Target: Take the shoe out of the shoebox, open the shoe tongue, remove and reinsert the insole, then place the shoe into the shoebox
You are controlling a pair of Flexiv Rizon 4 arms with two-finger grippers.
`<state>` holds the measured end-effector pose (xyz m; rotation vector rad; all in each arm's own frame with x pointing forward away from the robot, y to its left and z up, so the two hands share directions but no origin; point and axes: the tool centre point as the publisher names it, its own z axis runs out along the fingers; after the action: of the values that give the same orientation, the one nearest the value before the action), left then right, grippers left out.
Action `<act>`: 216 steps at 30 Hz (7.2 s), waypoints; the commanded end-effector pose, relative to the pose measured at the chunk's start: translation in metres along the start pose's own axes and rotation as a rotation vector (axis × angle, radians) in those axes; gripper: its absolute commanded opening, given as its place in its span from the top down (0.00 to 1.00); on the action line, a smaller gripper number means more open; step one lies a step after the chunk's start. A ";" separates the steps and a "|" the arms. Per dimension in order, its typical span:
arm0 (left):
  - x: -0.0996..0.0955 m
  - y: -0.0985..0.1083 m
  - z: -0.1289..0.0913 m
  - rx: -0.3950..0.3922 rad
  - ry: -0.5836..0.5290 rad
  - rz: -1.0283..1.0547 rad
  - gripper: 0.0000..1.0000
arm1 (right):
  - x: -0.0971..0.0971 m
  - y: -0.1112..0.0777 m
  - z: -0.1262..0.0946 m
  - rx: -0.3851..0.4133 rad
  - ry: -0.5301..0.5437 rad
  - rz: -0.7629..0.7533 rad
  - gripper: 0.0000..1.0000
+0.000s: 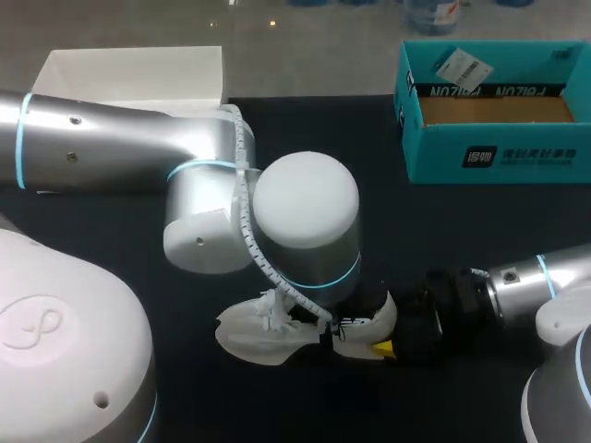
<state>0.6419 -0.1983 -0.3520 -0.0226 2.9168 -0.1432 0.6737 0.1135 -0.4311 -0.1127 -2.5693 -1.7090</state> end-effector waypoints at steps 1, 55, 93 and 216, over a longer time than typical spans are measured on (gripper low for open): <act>0.004 -0.008 0.016 -0.027 0.009 -0.003 1.00 | 0.001 -0.002 0.001 0.004 -0.002 0.001 1.00; -0.005 -0.002 0.087 -0.025 0.031 0.047 1.00 | 0.001 -0.002 0.001 0.004 -0.002 0.001 1.00; -0.020 0.005 -0.003 0.056 -0.110 -0.011 1.00 | 0.001 -0.002 0.001 0.004 -0.002 0.001 1.00; -0.032 0.000 -0.003 0.088 -0.124 -0.076 1.00 | 0.001 -0.002 0.001 0.004 -0.002 0.001 1.00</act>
<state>0.6740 -0.2071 -0.3505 -0.1256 2.7821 -0.2536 0.6751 0.1121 -0.4308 -0.1141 -2.5695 -1.7091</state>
